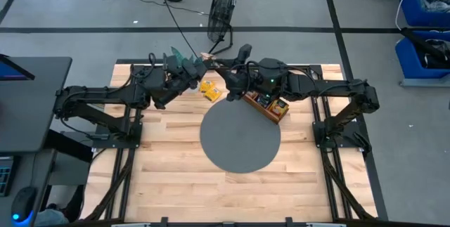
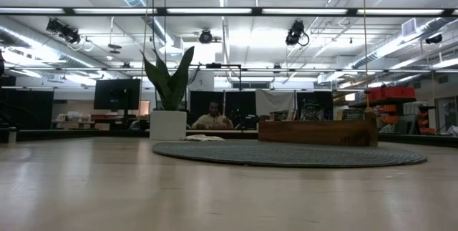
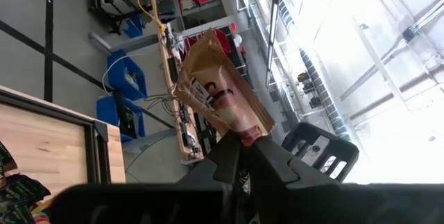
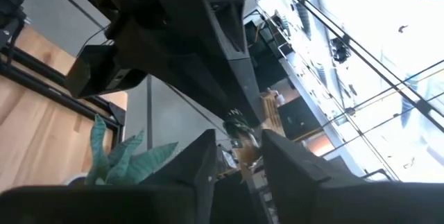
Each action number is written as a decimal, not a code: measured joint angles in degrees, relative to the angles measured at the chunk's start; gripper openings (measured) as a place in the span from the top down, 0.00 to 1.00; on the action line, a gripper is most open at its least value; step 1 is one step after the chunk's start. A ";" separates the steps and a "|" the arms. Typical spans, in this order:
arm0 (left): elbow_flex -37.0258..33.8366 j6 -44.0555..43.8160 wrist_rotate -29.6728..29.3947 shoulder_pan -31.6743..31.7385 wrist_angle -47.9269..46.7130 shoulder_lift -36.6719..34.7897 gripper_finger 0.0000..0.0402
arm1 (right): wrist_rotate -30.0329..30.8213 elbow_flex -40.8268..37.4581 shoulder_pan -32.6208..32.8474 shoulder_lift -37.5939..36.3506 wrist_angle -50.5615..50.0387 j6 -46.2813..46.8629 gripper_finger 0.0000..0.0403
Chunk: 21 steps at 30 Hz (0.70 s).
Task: Pick & Place Tea
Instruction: Put the brown tea bag into the left section of the wooden organizer
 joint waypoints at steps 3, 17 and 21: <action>0.00 0.00 0.00 0.00 -0.10 -0.02 0.93 | 0.13 0.00 0.00 0.00 0.15 -0.15 0.77; 0.00 1.63 0.05 0.00 -0.06 -0.04 0.93 | 0.92 0.00 0.00 0.00 0.31 -0.06 0.99; 0.00 4.42 0.10 0.02 -0.02 -0.04 0.93 | 1.68 0.00 0.02 0.03 0.46 0.07 1.00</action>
